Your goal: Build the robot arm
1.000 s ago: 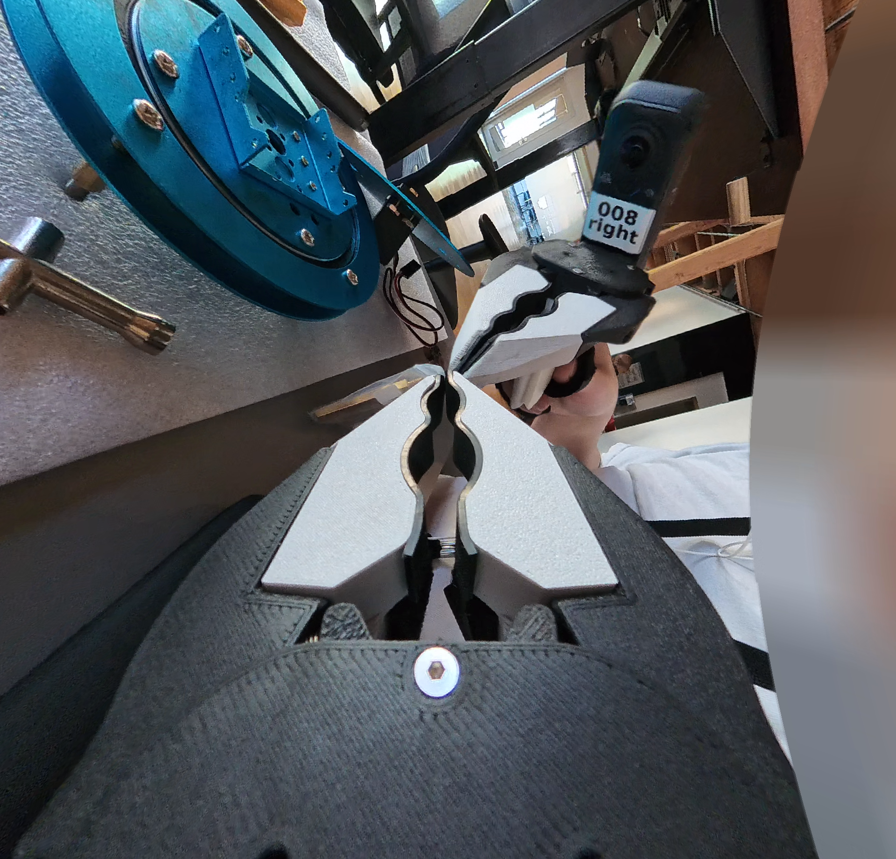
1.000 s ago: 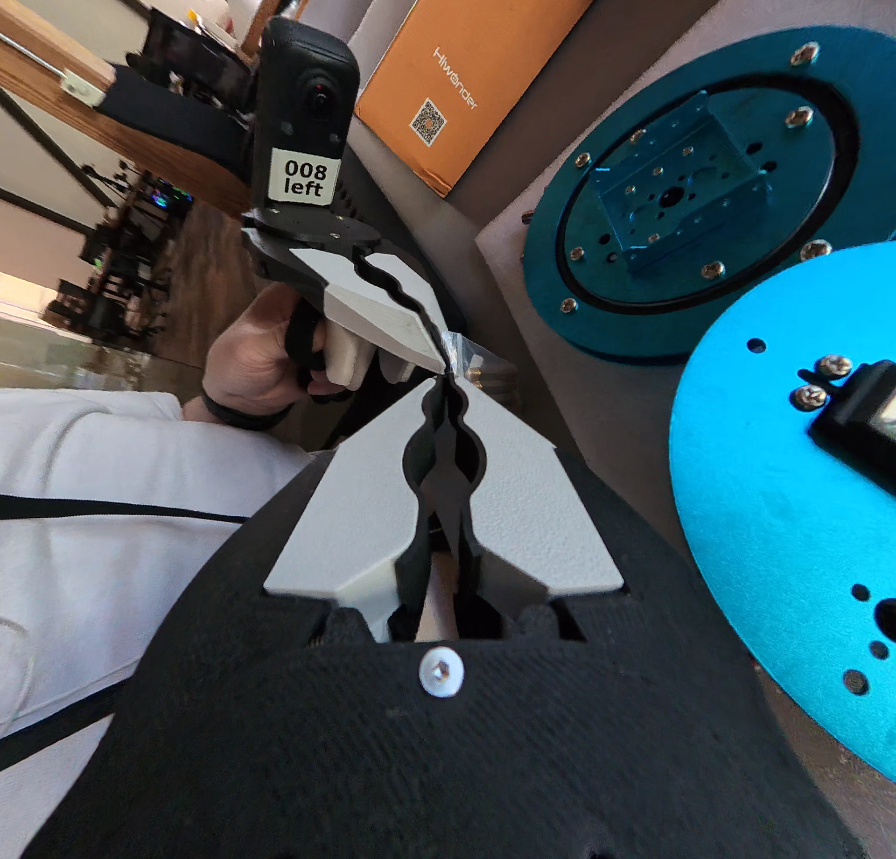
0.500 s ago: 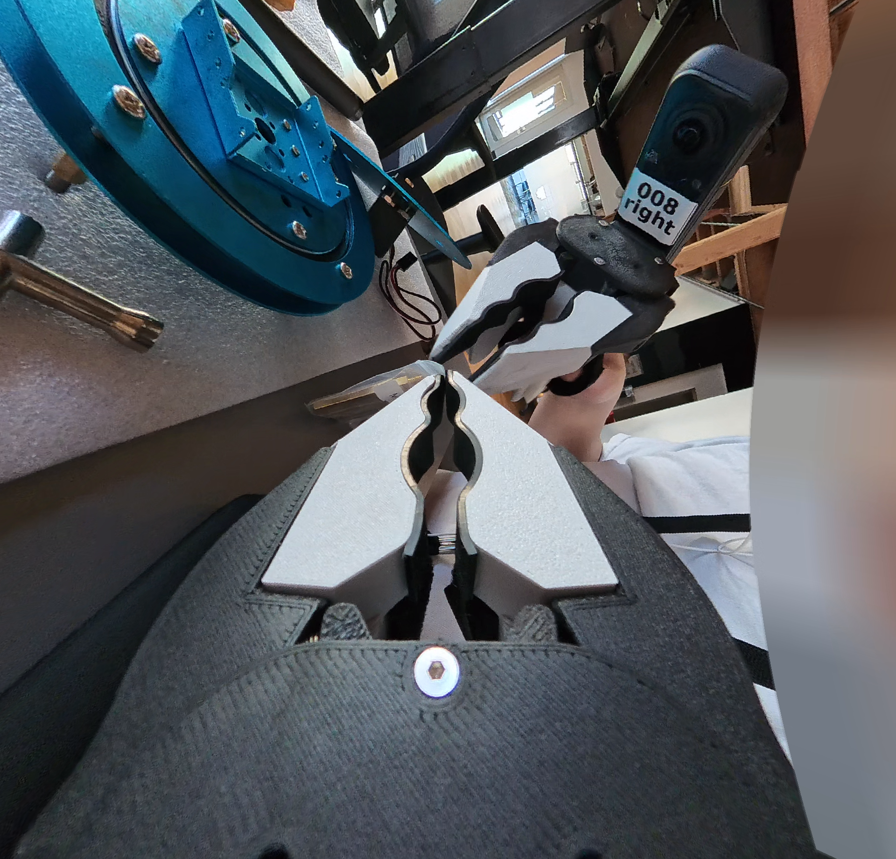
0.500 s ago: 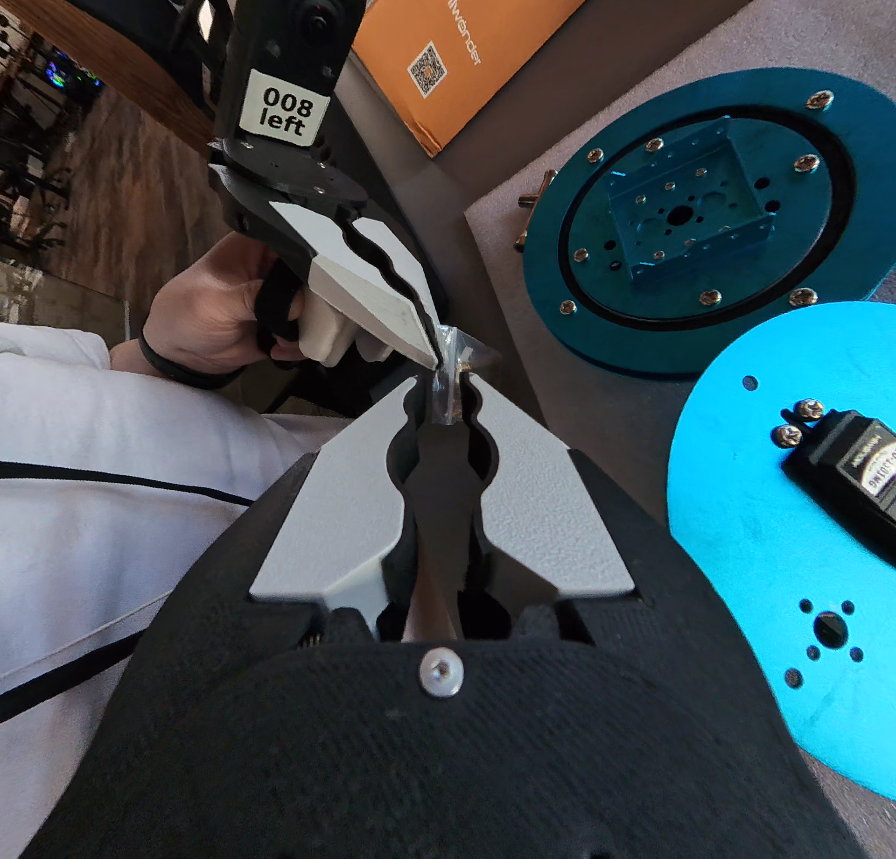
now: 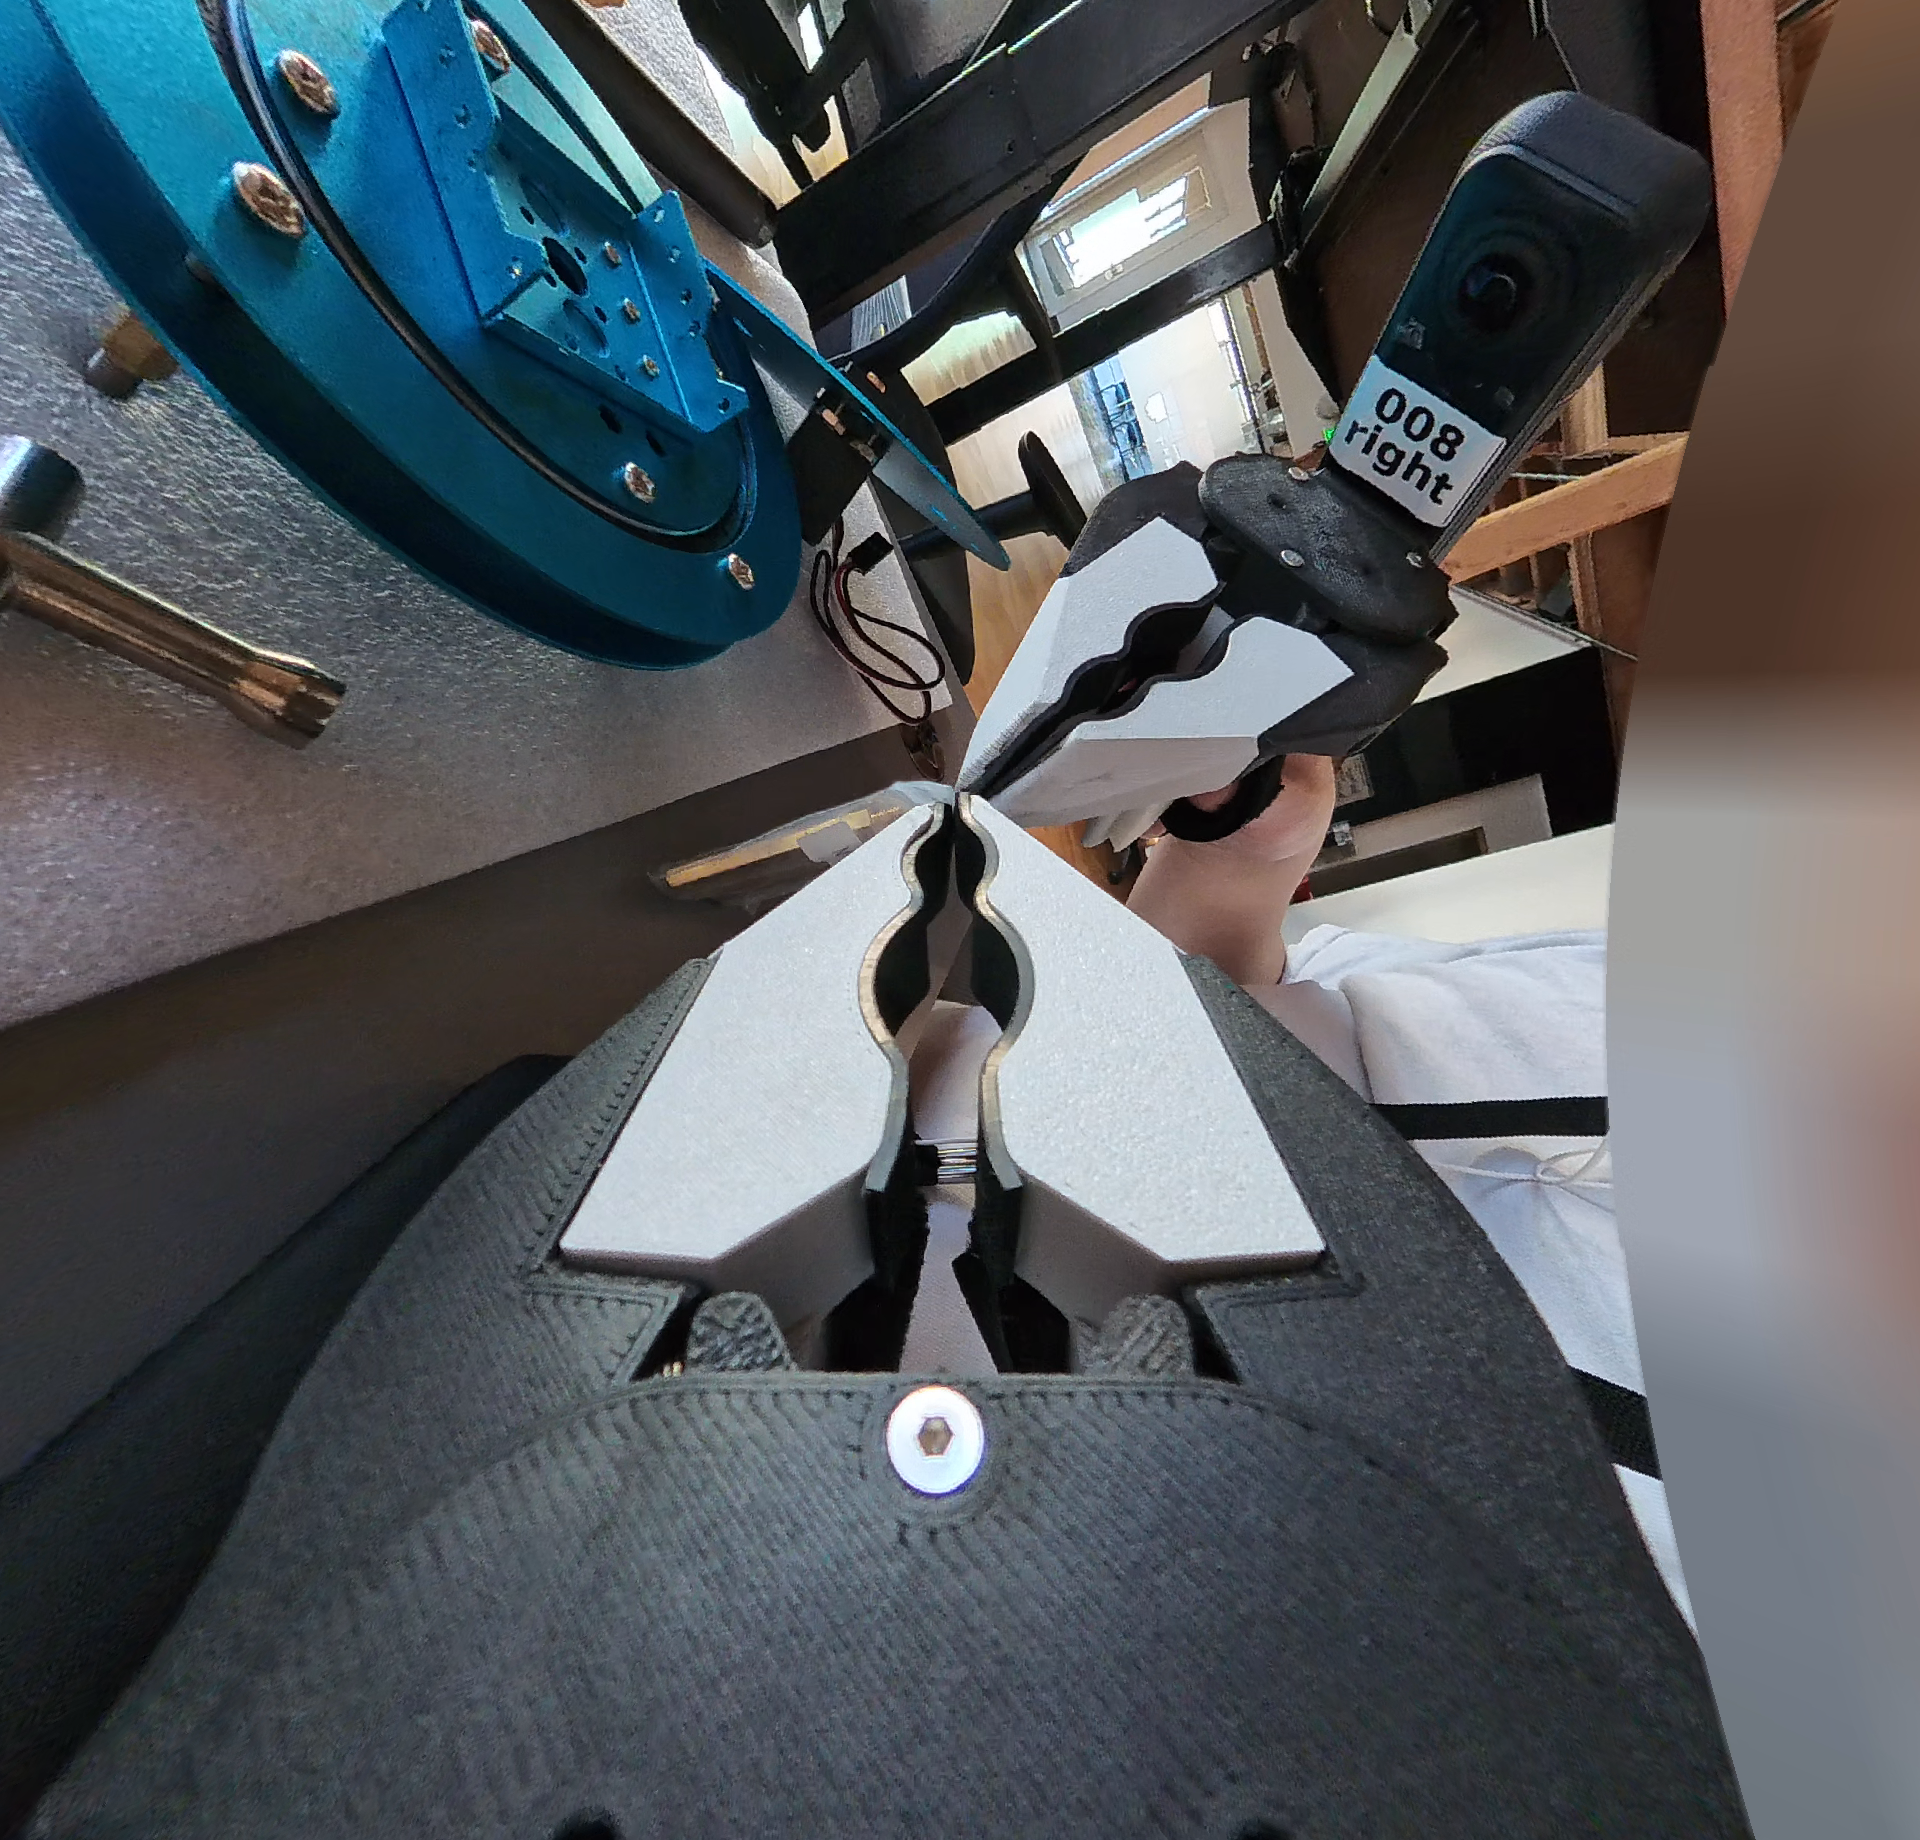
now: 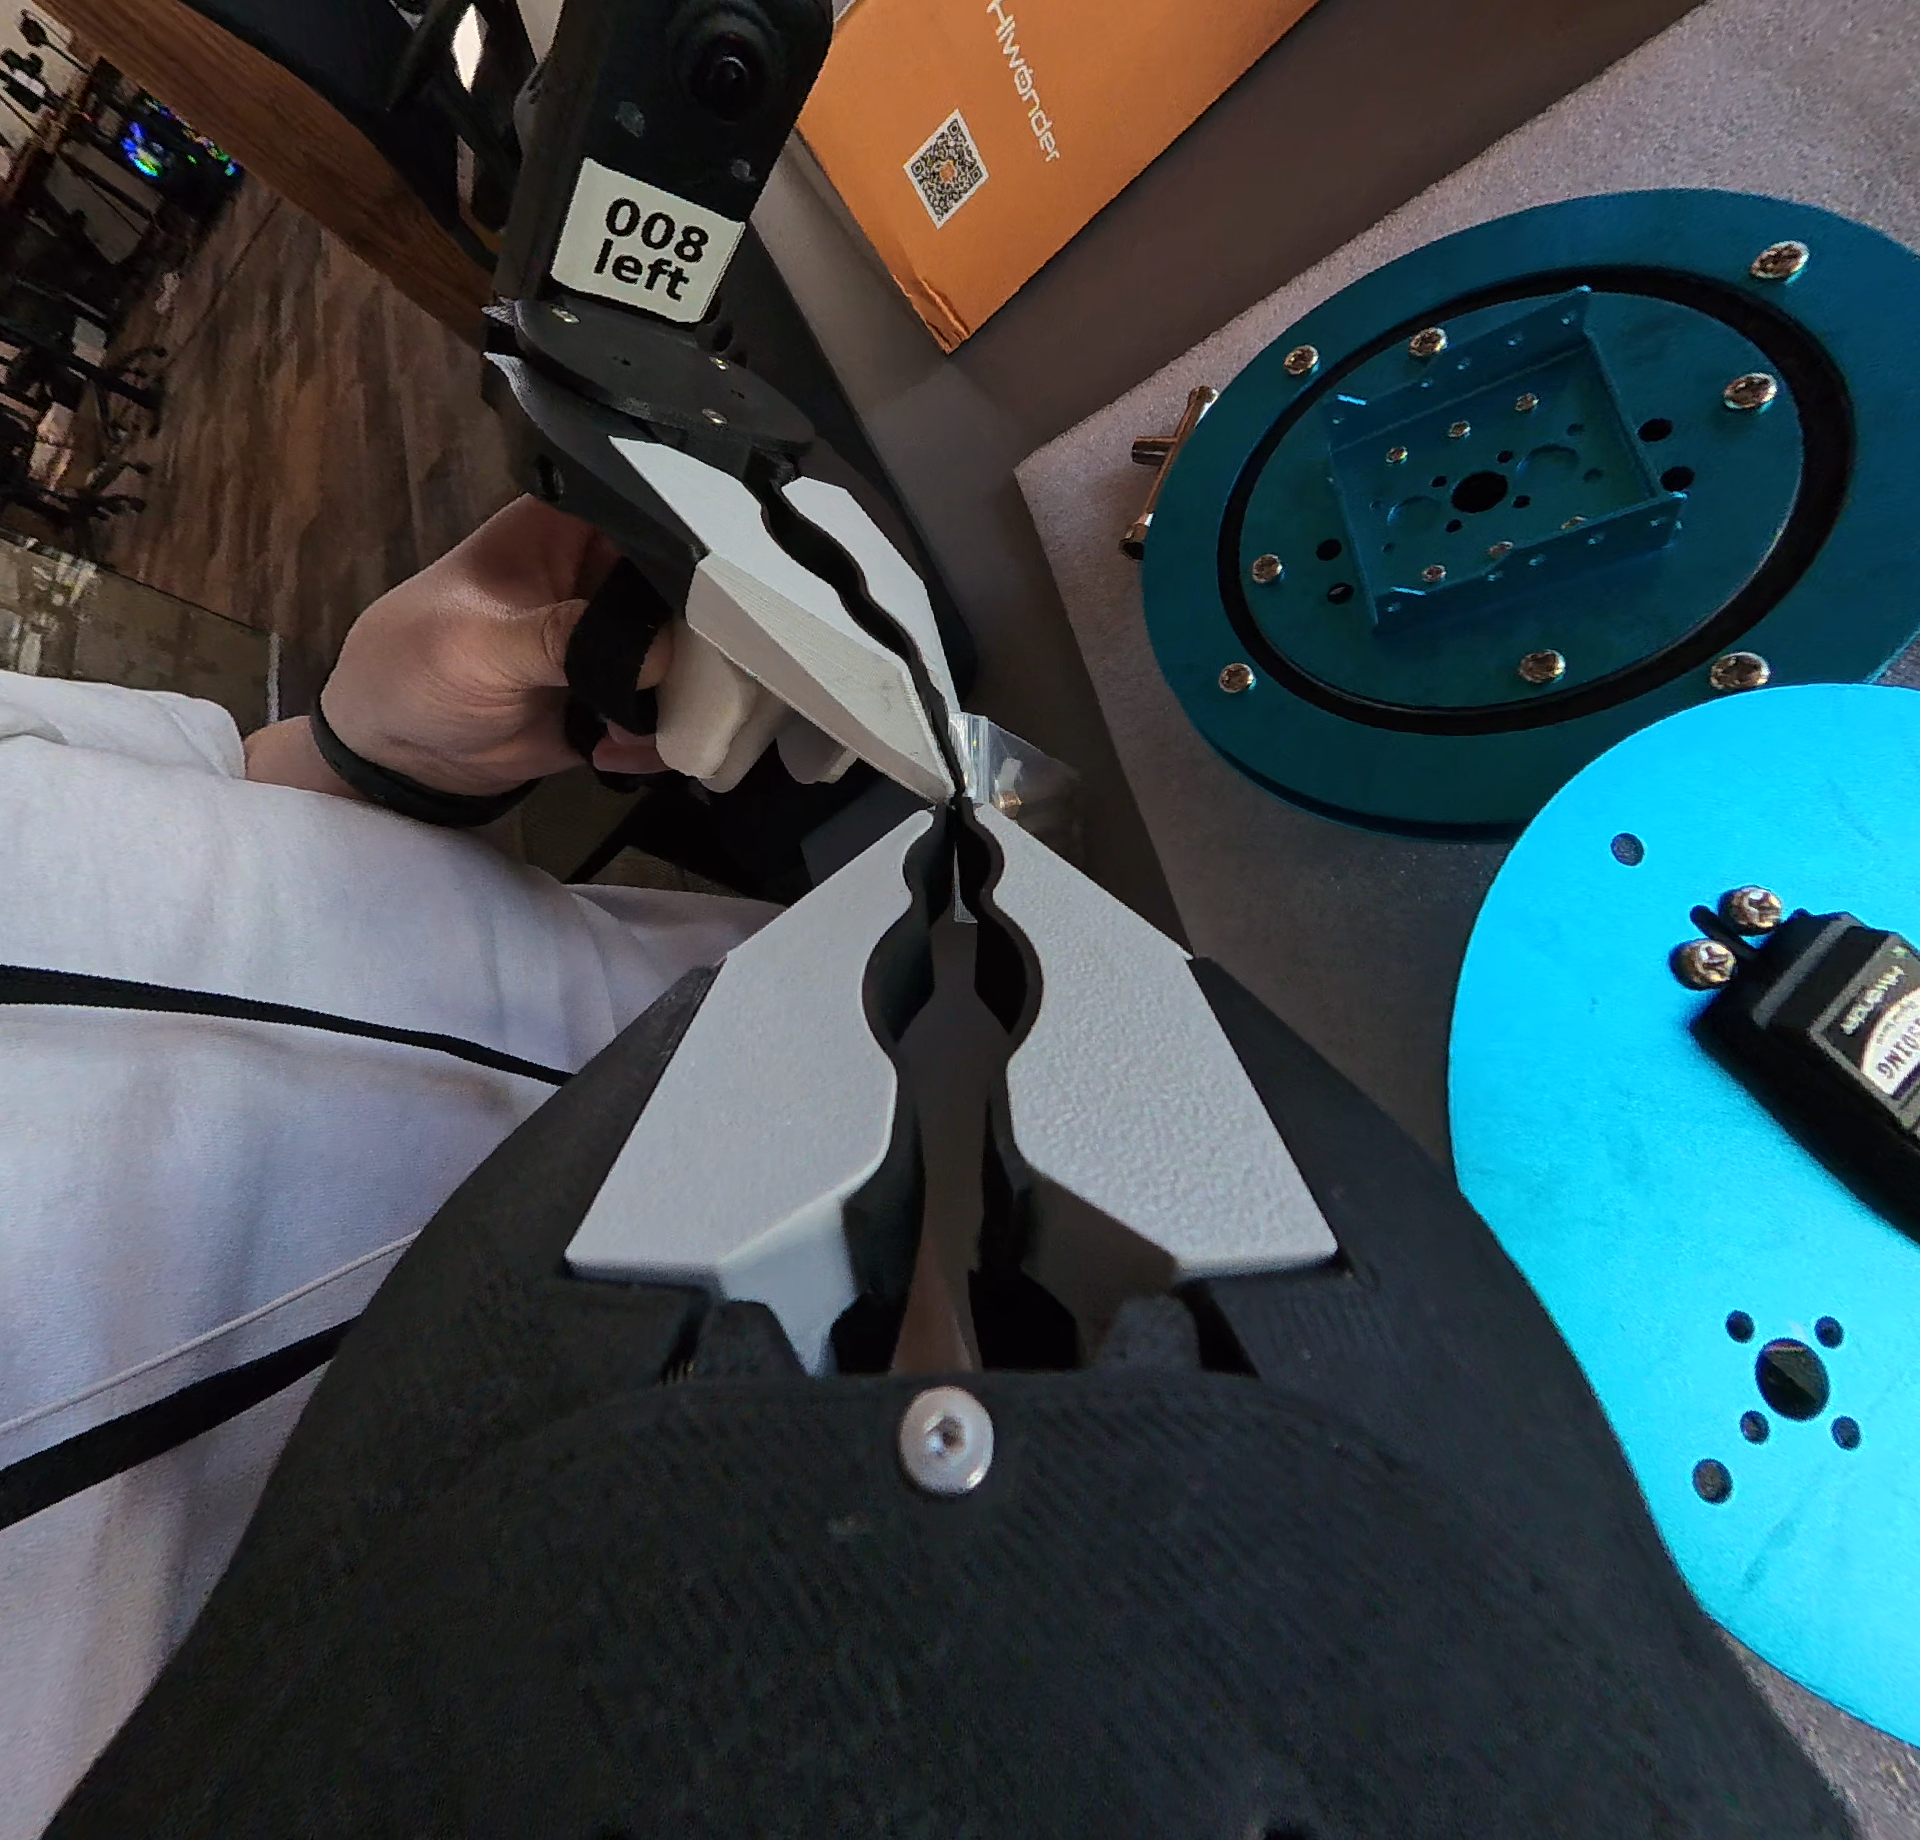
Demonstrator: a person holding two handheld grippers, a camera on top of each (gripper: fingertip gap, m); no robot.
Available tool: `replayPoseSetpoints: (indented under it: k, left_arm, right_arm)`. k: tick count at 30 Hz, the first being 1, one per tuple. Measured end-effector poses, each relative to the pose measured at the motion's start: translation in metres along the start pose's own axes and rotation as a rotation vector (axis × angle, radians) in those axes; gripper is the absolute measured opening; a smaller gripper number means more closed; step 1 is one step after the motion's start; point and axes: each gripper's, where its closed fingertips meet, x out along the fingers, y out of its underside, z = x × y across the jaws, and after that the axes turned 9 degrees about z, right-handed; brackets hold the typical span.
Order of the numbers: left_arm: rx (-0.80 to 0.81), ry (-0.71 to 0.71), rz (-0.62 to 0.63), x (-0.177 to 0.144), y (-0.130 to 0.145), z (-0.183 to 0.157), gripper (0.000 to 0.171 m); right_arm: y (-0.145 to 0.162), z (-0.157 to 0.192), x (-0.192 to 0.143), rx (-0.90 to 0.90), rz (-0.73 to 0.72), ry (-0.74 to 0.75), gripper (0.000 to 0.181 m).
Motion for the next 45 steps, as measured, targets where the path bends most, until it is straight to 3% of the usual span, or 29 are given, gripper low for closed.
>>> replayPoseSetpoints:
  k: [9,19,29,45]
  left_arm:
    - [-0.037,0.054,-0.067,-0.009,-0.009,-0.003,0.006]
    - [0.070,-0.079,0.006,-0.003,0.002,0.002,0.016]
    - [0.031,-0.029,-0.003,-0.004,-0.001,0.001,0.006]
    - [0.031,-0.024,0.027,0.002,0.000,0.000,0.000]
  right_arm:
    - [-0.002,-0.003,-0.004,0.163,-0.041,-0.086,0.000]
    - [-0.002,0.000,-0.003,0.351,-0.111,-0.243,0.000]
    - [0.001,0.002,-0.001,0.499,-0.234,-0.383,0.000]
    - [0.001,-0.002,-0.003,0.549,-0.305,-0.455,0.000]
